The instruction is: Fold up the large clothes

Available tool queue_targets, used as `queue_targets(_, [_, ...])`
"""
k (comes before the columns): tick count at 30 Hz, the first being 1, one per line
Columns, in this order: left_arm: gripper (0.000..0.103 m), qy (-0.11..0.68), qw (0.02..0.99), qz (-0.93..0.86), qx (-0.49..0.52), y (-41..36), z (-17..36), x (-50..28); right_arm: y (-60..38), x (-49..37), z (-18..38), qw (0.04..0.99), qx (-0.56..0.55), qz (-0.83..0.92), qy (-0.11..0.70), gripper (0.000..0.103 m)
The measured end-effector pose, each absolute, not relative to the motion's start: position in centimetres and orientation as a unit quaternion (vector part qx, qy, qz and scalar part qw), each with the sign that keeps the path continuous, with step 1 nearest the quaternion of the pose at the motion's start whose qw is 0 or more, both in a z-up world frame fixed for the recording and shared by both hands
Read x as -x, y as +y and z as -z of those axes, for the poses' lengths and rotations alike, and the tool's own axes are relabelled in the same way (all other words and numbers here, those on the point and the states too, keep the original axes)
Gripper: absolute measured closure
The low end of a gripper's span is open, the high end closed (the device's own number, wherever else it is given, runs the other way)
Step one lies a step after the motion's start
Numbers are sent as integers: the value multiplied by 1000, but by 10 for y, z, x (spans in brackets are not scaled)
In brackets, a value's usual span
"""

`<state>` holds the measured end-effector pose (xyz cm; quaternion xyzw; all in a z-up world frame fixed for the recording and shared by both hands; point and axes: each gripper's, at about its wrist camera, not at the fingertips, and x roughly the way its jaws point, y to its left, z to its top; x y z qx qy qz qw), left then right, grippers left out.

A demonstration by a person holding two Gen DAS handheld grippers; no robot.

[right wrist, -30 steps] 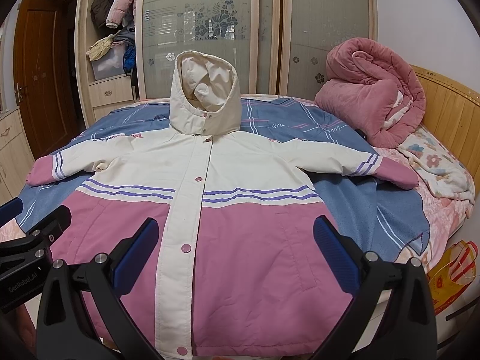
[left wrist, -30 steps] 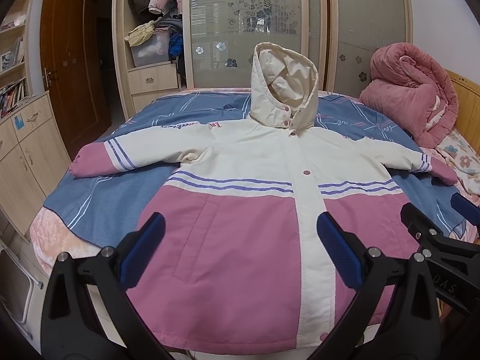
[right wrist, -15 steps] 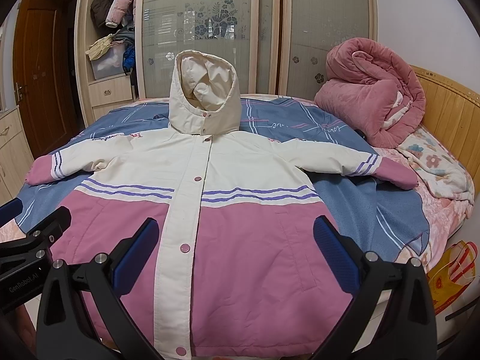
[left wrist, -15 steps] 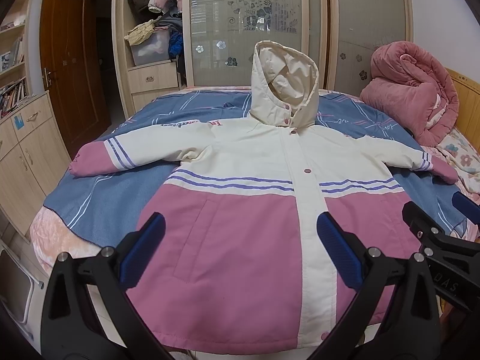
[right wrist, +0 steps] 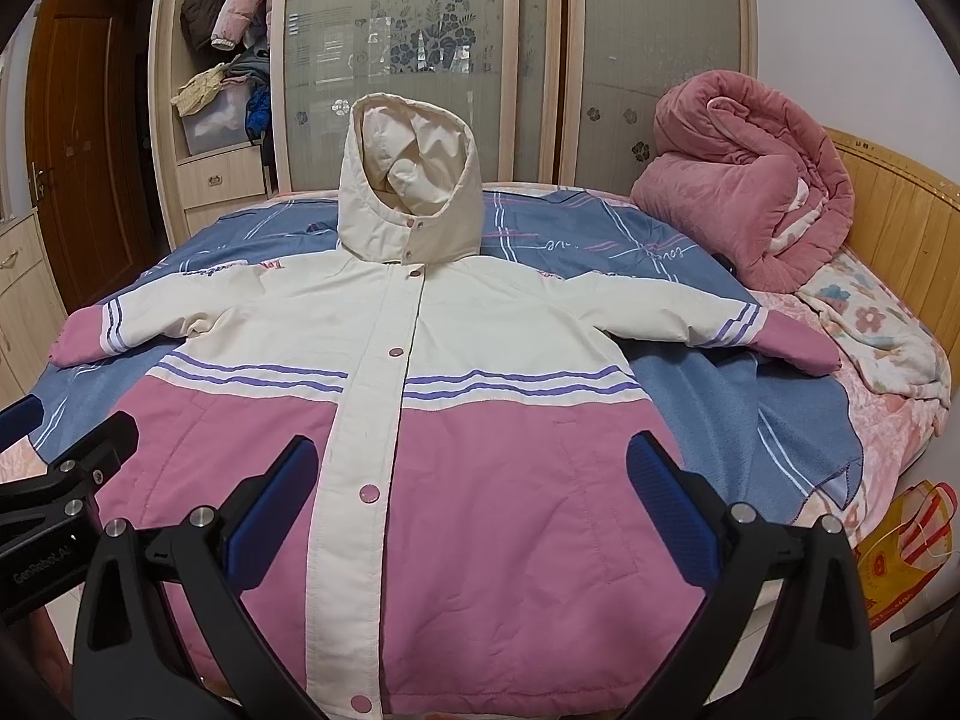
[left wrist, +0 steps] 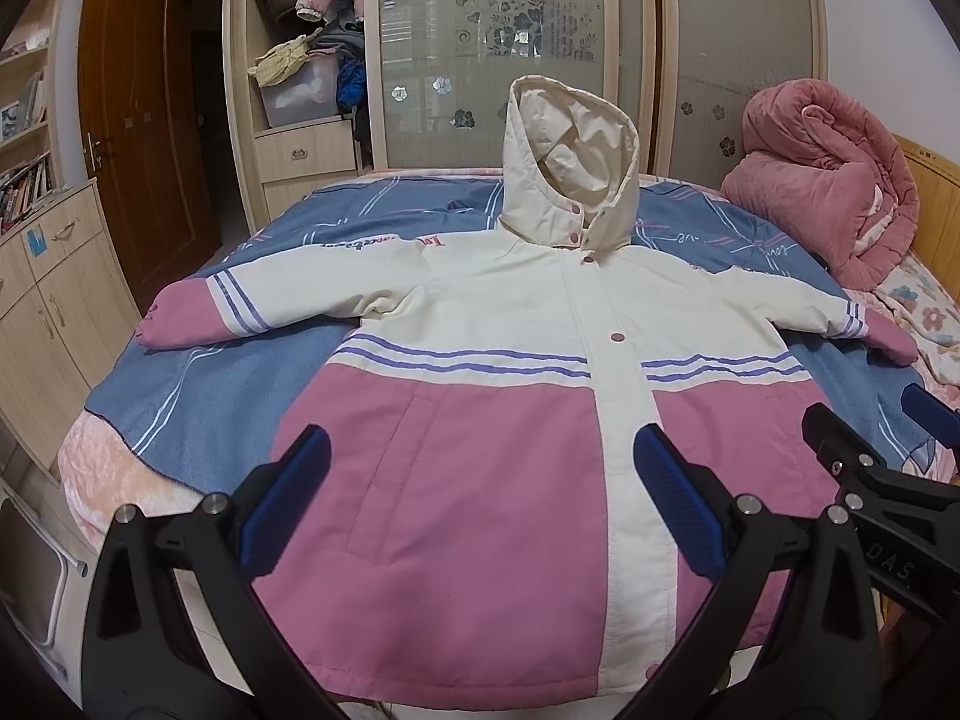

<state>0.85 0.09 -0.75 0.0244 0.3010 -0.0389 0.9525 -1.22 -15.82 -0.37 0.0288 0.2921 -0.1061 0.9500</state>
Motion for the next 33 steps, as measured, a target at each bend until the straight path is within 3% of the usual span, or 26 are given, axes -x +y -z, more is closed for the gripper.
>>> queue_targets(17, [2, 310, 950, 44, -9, 14, 28, -36, -166, -13, 30, 948, -62, 98, 297, 1])
queue_targets(22, [2, 268, 954, 84, 101, 69, 39, -62, -168, -27, 42, 948, -84, 84, 294, 1])
queue_targets(24, [2, 298, 938, 78, 160, 102, 47, -84, -167, -34, 45, 945, -96, 60, 306, 1])
queue_targets(33, [2, 299, 933, -12, 198, 202, 47, -133, -158, -41, 42, 959, -62, 36, 276, 1])
